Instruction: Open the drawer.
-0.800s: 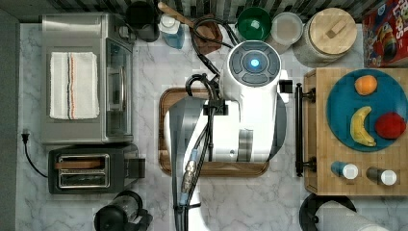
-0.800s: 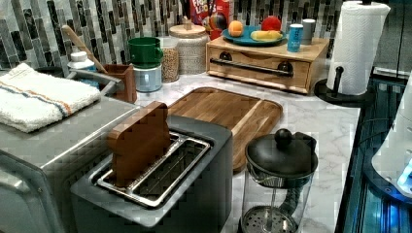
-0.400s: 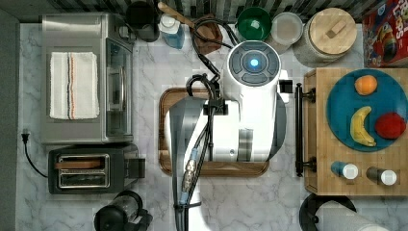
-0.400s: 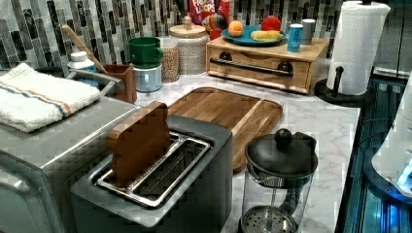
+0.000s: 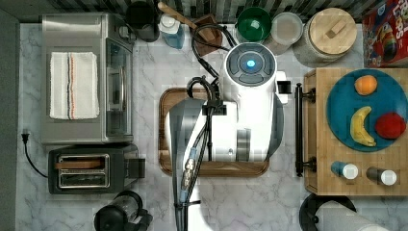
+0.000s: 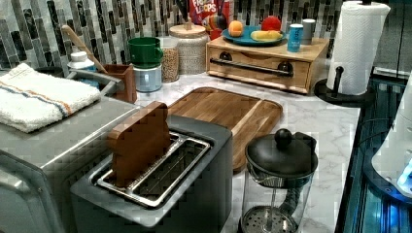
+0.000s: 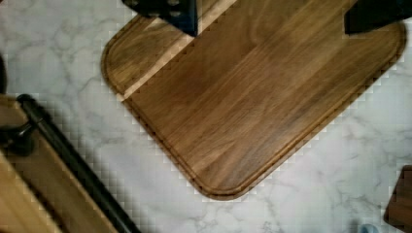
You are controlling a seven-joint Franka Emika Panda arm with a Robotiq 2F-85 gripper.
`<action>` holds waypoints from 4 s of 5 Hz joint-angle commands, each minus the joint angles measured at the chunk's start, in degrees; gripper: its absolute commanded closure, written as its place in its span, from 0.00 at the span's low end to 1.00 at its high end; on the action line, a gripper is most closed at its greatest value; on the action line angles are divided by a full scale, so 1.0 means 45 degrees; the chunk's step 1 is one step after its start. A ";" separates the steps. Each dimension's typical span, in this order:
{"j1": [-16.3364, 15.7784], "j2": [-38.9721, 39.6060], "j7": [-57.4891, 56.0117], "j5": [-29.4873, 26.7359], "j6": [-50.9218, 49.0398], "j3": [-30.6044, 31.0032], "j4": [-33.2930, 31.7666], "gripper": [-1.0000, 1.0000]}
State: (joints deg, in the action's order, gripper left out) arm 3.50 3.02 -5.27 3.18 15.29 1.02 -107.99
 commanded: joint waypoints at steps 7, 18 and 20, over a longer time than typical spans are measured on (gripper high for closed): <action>0.1415 -0.0206 -1.0779 0.2129 0.5133 -0.1757 -0.3293 0.00; 0.1757 0.2631 -1.0185 0.1969 0.9778 -0.2706 -0.4478 0.00; 0.2512 0.3269 -1.2438 -0.0338 1.0728 -0.2143 -0.4433 0.00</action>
State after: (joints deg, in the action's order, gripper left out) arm 12.36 14.21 -56.51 3.70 57.80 -10.67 -126.68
